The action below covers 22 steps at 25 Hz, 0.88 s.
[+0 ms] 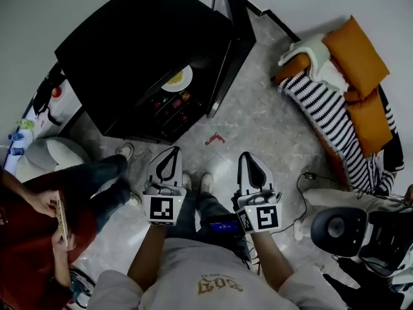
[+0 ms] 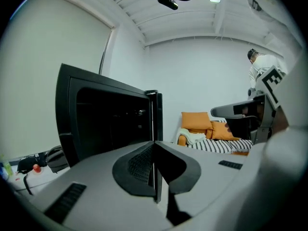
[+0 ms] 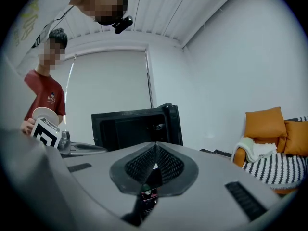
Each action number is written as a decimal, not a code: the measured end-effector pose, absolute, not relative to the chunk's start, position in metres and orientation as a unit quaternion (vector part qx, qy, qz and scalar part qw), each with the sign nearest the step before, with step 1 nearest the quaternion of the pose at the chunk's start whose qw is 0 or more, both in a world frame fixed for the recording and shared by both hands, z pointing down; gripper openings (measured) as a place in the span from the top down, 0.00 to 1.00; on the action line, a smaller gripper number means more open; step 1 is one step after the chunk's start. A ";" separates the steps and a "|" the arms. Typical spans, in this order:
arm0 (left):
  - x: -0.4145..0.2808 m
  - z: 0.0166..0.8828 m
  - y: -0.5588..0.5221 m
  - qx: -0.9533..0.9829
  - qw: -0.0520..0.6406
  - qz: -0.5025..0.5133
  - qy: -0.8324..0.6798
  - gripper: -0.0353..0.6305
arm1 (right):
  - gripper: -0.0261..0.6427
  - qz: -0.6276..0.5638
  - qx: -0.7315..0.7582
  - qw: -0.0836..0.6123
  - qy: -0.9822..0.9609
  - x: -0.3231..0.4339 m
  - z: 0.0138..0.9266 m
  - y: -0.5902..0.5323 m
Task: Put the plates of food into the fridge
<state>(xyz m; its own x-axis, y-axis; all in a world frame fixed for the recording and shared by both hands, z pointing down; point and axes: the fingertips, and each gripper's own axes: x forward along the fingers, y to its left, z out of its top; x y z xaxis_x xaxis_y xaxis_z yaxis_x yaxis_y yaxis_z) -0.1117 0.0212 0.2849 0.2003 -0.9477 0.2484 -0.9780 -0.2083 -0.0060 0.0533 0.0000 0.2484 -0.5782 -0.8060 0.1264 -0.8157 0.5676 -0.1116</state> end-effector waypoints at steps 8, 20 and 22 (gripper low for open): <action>-0.111 0.250 0.021 0.772 0.053 0.081 -0.628 0.94 | 0.94 0.066 0.458 0.010 -0.886 0.058 0.211 0.002; -0.100 0.207 0.010 0.777 0.048 0.063 -0.624 0.94 | 0.94 0.071 0.452 0.001 -0.889 0.053 0.181 -0.003; -0.100 0.201 0.010 0.777 0.045 0.059 -0.625 0.94 | 0.94 0.075 0.454 0.001 -0.888 0.051 0.176 -0.004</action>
<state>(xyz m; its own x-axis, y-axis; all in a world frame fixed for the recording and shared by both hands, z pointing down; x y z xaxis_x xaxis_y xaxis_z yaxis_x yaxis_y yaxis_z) -0.1002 0.0100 0.2007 0.2119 -0.9659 0.1489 -0.9766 -0.2148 -0.0038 0.0512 -0.0044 0.1765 -0.5886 -0.8054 0.0692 -0.8057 0.5774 -0.1320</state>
